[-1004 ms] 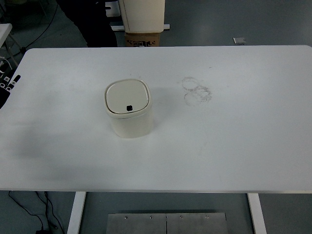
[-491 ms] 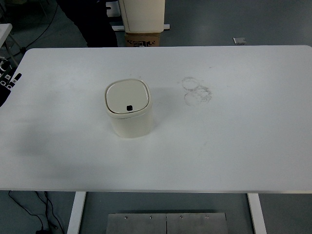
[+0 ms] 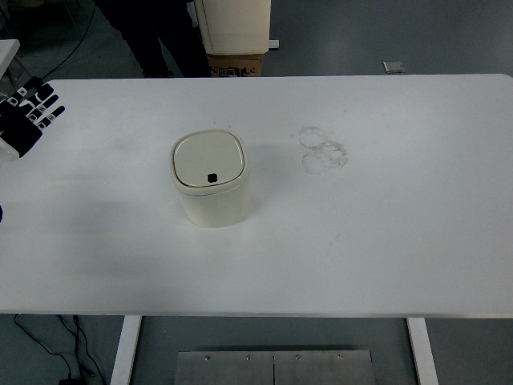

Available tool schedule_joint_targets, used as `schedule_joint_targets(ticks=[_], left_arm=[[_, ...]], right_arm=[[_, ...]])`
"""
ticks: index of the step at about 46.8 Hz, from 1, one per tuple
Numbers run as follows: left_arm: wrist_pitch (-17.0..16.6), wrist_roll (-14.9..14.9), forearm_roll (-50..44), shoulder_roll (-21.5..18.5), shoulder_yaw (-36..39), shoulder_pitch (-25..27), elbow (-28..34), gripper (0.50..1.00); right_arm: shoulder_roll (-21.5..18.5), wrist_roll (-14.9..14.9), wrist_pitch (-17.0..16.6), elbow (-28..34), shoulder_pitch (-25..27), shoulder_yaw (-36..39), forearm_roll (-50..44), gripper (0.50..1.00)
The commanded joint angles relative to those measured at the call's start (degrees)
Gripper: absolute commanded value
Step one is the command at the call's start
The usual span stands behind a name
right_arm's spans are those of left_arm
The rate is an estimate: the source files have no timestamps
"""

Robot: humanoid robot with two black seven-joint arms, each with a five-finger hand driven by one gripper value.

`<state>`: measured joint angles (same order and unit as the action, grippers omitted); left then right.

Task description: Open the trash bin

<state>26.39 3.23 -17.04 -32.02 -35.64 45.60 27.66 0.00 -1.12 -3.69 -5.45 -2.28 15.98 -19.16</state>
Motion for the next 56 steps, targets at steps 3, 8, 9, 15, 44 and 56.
schedule_joint_targets(ticks=[3, 8, 9, 15, 44, 56], left_arm=[[-0.29, 0.02, 0.08, -0.41, 0.39, 0.89, 0.29, 1.0], [-0.29, 0.02, 0.08, -2.95, 3.37, 2.39, 1.25, 1.0], [-0.29, 0.11, 0.08, -3.57, 4.16, 2.83, 1.95, 1.0], [-0.38, 0.19, 0.08, -7.7, 9.26, 4.59, 7.58, 1.0], [-0.11, 0.19, 0.34, -14.47, 17.7, 8.72, 16.02, 1.0], [-0.29, 0.19, 0.34, -15.61, 24.64, 13.37, 19.62, 1.0]], right_arm=[[0.0, -0.02, 0.0, 0.0, 0.0, 0.02, 0.0, 0.991], [0.0, -0.02, 0.0, 0.0, 0.0, 0.02, 0.0, 0.991], [0.0, 0.06, 0.0, 0.0, 0.0, 0.02, 0.0, 0.991], [0.0, -0.02, 0.0, 0.0, 0.0, 0.02, 0.0, 0.991], [0.0, -0.02, 0.0, 0.0, 0.0, 0.02, 0.0, 0.991], [0.0, -0.02, 0.0, 0.0, 0.0, -0.07, 0.0, 0.991]])
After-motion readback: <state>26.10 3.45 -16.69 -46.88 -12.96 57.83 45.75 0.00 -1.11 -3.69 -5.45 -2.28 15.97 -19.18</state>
